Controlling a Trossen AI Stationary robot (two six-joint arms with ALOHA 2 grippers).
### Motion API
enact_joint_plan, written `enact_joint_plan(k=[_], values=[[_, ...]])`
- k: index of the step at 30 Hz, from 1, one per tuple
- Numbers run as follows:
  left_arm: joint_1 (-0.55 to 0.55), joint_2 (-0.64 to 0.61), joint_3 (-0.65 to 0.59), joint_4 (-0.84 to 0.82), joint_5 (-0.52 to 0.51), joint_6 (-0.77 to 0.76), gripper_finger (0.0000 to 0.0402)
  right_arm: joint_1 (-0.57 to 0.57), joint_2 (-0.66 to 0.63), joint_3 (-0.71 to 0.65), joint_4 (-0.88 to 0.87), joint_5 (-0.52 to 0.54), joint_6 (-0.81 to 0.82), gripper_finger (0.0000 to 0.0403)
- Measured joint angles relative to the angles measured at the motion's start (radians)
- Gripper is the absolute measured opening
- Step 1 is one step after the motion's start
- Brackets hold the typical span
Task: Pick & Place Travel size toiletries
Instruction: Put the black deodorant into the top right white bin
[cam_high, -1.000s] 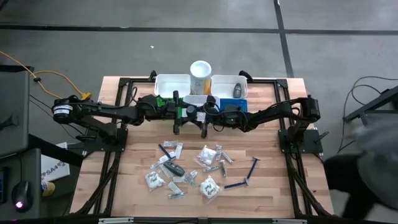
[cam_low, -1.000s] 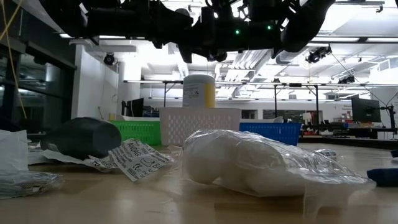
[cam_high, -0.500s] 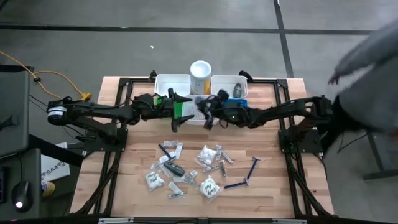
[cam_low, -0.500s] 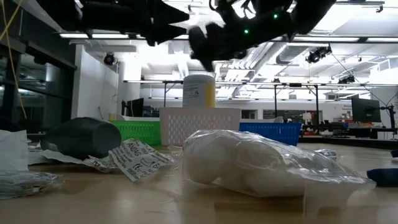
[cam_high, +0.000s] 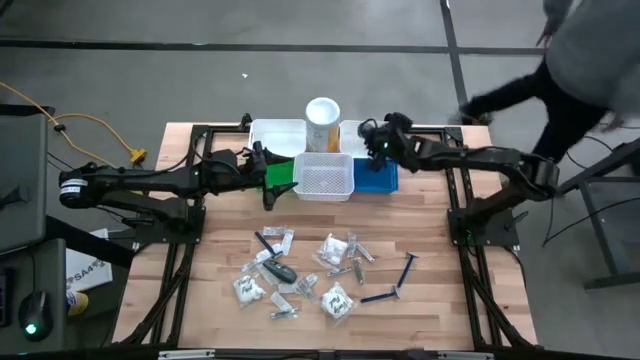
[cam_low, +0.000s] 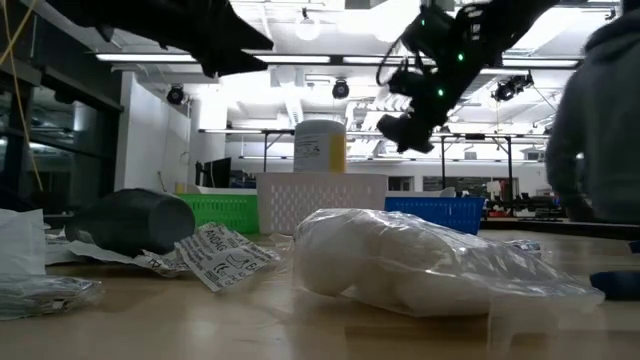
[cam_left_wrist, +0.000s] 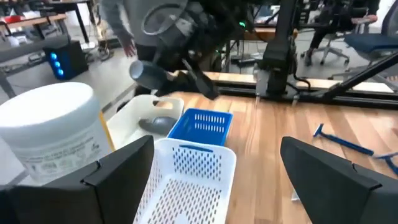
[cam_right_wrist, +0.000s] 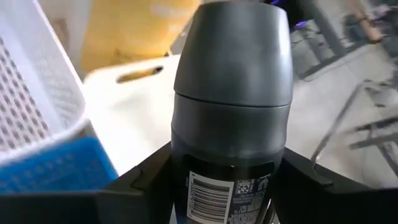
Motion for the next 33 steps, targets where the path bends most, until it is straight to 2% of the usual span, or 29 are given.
enact_joint_plan(k=[3, 9, 18, 26, 29, 33], values=[[0.000, -0.001, 0.000, -0.003, 0.000, -0.004, 0.0349, -0.073, 0.036, 0.000, 0.015, -0.100, -0.086, 0.0199], [0.000, -0.001, 0.000, -0.029, -0.006, -0.028, 0.0349, -0.157, 0.127, 0.000, 0.026, -0.189, -0.171, 0.0215], [0.000, -0.001, 0.000, -0.060, -0.015, -0.053, 0.0349, -0.152, 0.212, 0.000, 0.097, -0.127, -0.220, 0.0217], [0.000, -0.001, 0.000, -0.072, -0.016, -0.057, 0.0349, -0.153, 0.211, 0.000, 0.091, -0.127, -0.178, 0.0261], [0.000, -0.001, 0.000, -0.072, -0.016, -0.060, 0.0349, -0.153, 0.210, 0.000, 0.088, -0.089, -0.139, 0.0281], [0.000, -0.001, 0.000, -0.093, -0.016, -0.087, 0.0349, -0.137, 0.177, 0.000, 0.005, -0.062, -0.061, 0.0298]])
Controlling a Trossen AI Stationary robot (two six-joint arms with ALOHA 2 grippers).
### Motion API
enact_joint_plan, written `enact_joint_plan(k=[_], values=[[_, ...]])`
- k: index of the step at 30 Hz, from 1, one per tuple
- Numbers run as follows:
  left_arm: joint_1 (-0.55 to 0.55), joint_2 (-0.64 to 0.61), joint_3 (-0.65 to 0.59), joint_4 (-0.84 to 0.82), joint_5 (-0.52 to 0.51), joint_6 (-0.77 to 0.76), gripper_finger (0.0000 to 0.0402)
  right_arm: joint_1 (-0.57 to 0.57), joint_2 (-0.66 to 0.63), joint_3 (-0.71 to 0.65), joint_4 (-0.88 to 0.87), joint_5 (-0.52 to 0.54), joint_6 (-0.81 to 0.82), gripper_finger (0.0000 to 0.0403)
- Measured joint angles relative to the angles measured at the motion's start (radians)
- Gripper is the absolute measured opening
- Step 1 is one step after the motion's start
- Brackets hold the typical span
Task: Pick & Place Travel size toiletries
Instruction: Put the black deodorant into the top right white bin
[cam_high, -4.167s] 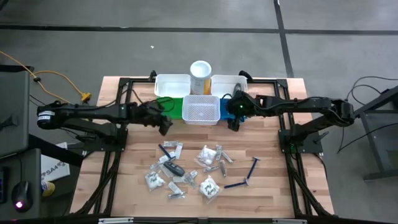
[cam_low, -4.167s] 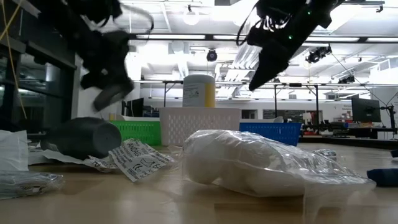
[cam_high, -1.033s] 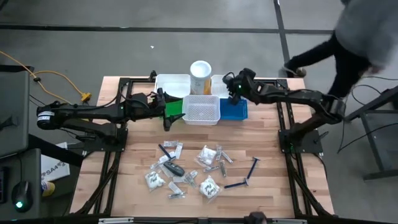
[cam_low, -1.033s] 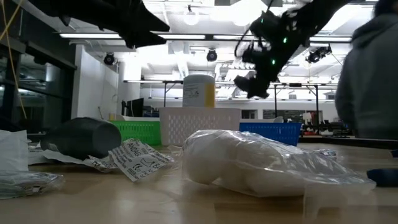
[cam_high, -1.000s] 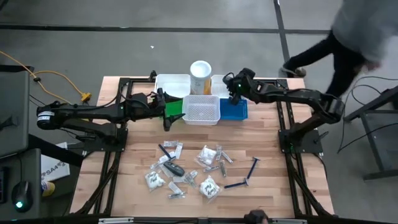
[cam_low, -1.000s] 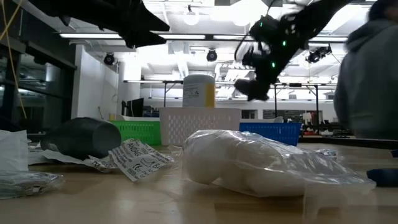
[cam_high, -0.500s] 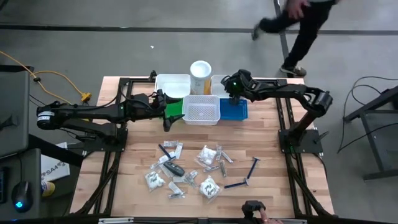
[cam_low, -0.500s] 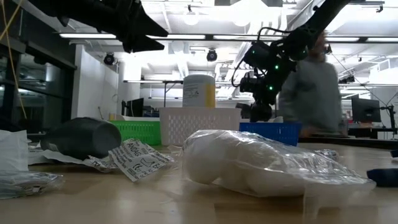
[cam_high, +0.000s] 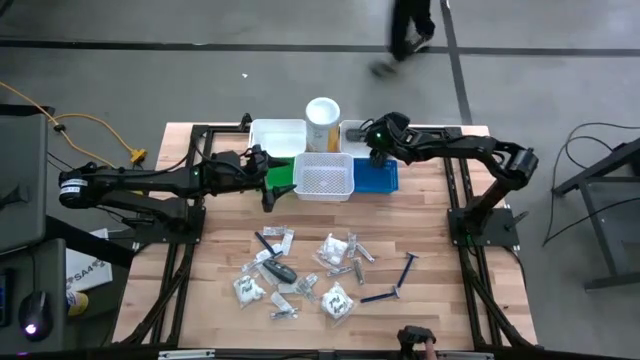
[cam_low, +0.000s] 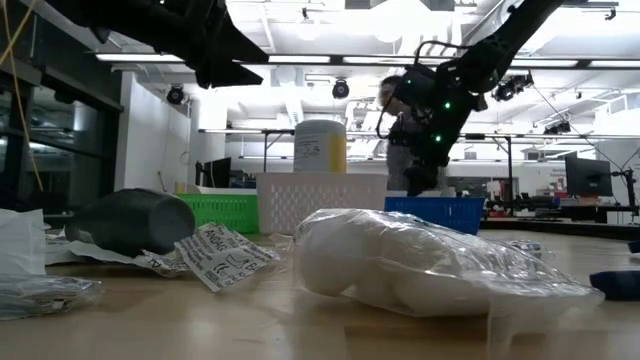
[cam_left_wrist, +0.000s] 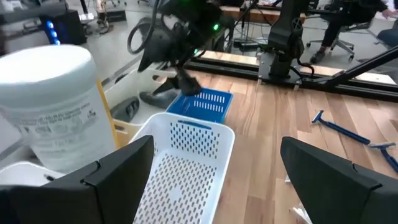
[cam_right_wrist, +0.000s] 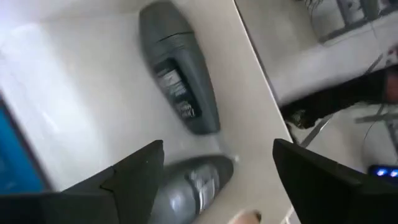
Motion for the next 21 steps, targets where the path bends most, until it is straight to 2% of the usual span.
enact_joint_plan(k=[5, 8, 12, 18, 21], values=[[0.000, 0.000, 0.000, -0.044, -0.003, -0.043, 0.0349, 0.061, -0.093, 0.000, -0.140, -0.031, 0.117, 0.0301], [0.000, 0.000, 0.000, -0.090, 0.005, 0.003, 0.0349, 0.110, -0.158, 0.000, -0.196, -0.088, 0.159, 0.0298], [0.000, 0.000, 0.000, -0.162, 0.091, 0.086, 0.0349, 0.195, -0.239, 0.001, -0.232, -0.140, 0.175, 0.0297], [-0.004, 0.000, 0.000, -0.299, 0.122, 0.090, 0.0349, 0.355, -0.320, 0.001, -0.309, -0.122, 0.195, 0.0297], [-0.042, 0.000, 0.000, -0.313, 0.133, 0.092, 0.0349, 0.438, -0.331, 0.001, -0.313, -0.120, 0.239, 0.0297]])
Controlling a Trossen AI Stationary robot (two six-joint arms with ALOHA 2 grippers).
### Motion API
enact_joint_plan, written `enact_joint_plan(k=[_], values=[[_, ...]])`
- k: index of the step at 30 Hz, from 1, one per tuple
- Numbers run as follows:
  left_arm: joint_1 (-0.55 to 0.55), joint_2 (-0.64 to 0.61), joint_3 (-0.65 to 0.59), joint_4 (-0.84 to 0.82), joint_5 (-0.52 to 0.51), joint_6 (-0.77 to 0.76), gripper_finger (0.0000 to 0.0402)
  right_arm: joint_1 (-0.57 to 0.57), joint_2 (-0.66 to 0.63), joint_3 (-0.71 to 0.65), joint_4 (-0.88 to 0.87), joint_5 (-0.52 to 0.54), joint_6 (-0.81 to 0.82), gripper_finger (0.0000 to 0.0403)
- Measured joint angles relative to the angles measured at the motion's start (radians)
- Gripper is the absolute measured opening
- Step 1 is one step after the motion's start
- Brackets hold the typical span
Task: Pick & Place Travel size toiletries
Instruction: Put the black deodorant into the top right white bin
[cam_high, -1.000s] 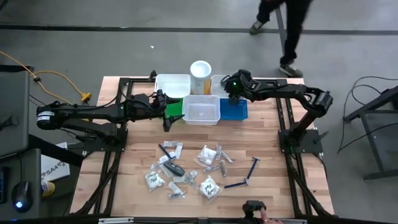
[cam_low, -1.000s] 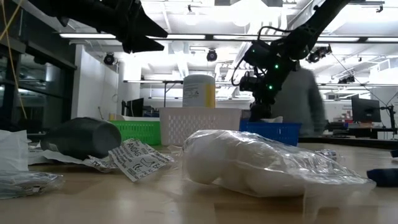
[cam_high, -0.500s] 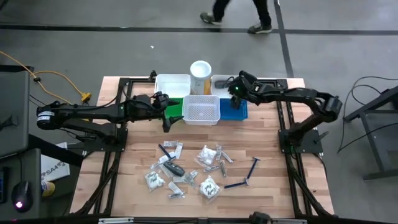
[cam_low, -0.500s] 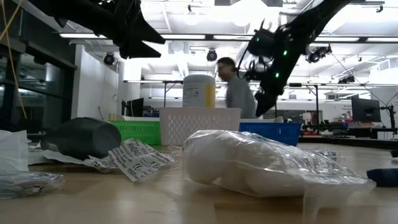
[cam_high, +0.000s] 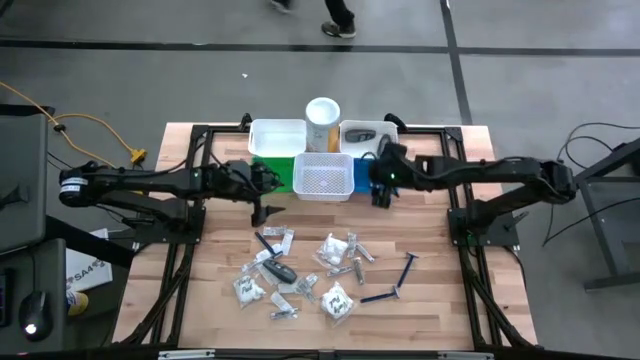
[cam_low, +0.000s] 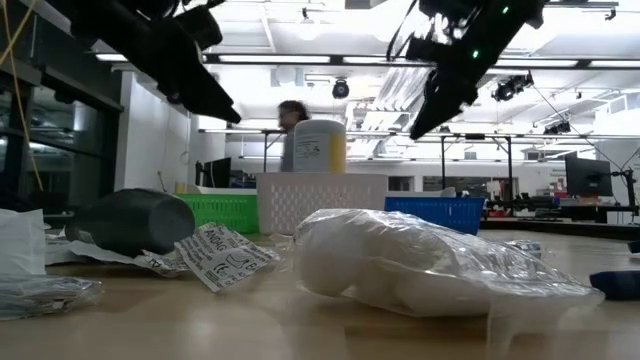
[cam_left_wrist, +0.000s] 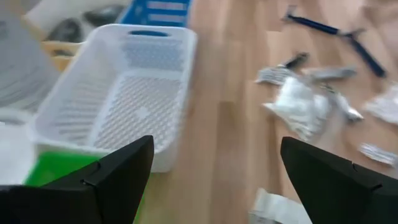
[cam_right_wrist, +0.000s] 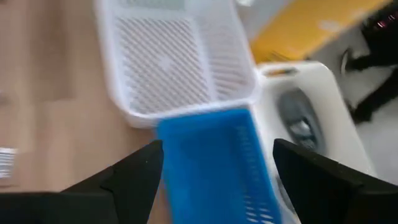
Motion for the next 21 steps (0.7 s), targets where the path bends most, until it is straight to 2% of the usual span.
enact_joint_plan(k=[3, 10, 15, 21], values=[[-0.064, 0.000, 0.000, 0.002, -0.015, 0.013, 0.0349, 0.073, 0.005, 0.000, -0.020, 0.000, 0.048, 0.0297], [-0.230, 0.000, 0.000, -0.009, -0.175, 0.033, 0.0349, 0.234, 0.027, -0.001, -0.078, 0.030, 0.179, 0.0297], [-0.296, 0.006, 0.000, -0.054, -0.174, 0.046, 0.0349, 0.328, 0.026, -0.001, -0.080, 0.053, 0.234, 0.0297], [-0.341, 0.076, 0.000, -0.065, -0.153, 0.107, 0.0349, 0.392, 0.026, -0.001, -0.079, 0.054, 0.255, 0.0297]])
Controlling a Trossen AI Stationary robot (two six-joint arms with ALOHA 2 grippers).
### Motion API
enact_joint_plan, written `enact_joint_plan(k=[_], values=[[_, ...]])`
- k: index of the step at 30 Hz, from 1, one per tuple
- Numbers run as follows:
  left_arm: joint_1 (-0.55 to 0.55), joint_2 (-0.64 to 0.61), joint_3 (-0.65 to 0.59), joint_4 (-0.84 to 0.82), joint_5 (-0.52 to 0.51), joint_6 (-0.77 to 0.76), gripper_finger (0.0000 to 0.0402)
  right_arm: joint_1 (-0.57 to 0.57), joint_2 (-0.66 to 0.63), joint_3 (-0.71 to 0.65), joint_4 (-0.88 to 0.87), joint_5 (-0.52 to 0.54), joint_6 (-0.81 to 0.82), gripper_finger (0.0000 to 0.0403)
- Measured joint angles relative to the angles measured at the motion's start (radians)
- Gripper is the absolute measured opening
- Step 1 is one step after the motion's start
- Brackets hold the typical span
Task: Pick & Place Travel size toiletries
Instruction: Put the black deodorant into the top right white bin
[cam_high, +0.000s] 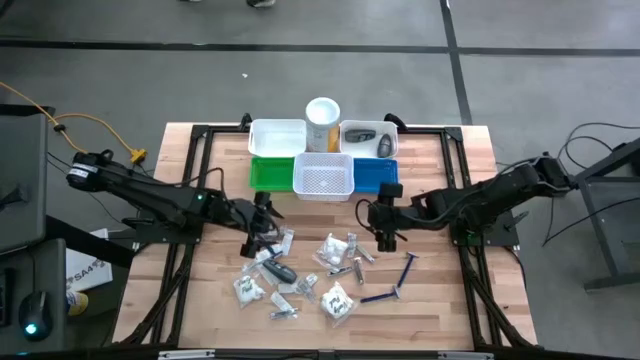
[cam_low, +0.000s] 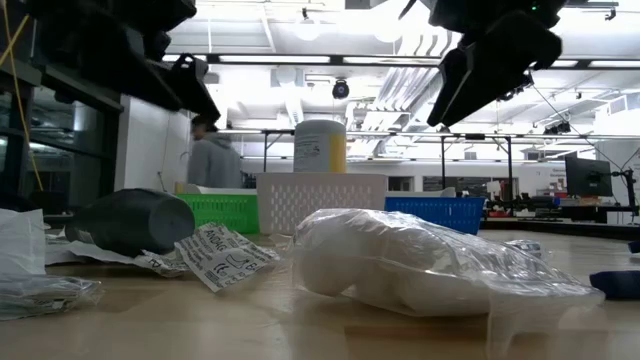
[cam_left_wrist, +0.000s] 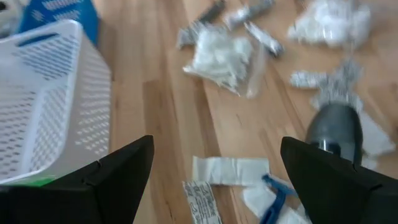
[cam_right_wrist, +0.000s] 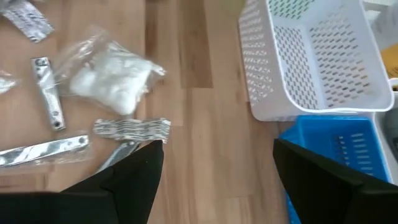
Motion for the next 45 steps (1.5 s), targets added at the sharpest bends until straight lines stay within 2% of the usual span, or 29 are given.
enact_joint_plan(k=[4, 14, 18, 23, 29, 33, 38, 41, 45], values=[[-0.018, 0.073, 0.000, -0.002, 0.013, 0.021, 0.0349, 0.024, 0.000, 0.000, 0.000, 0.022, 0.001, 0.0297], [-0.019, 0.222, 0.000, 0.075, 0.169, -0.029, 0.0349, 0.038, 0.000, 0.000, -0.012, 0.022, -0.001, 0.0297], [-0.061, 0.261, 0.001, 0.109, 0.213, -0.025, 0.0349, 0.038, 0.000, 0.000, -0.043, 0.015, -0.001, 0.0297], [-0.139, 0.329, 0.013, 0.163, 0.204, -0.031, 0.0349, 0.039, 0.000, 0.000, -0.059, 0.013, 0.002, 0.0297], [-0.221, 0.420, 0.093, 0.143, 0.094, 0.018, 0.0349, 0.039, 0.000, 0.000, -0.062, 0.009, 0.003, 0.0297], [-0.241, 0.482, 0.133, 0.087, 0.036, 0.029, 0.0349, 0.039, 0.000, 0.000, -0.063, -0.004, 0.010, 0.0297], [-0.239, 0.537, 0.142, 0.088, 0.027, 0.021, 0.0345, 0.039, 0.000, 0.000, -0.063, -0.017, 0.025, 0.0297], [-0.239, 0.540, 0.143, 0.095, 0.024, 0.020, 0.0325, 0.039, 0.000, 0.000, -0.070, -0.017, 0.026, 0.0297], [-0.239, 0.540, 0.143, 0.096, 0.026, 0.017, 0.0272, 0.039, 0.000, 0.000, -0.080, -0.017, 0.033, 0.0297]])
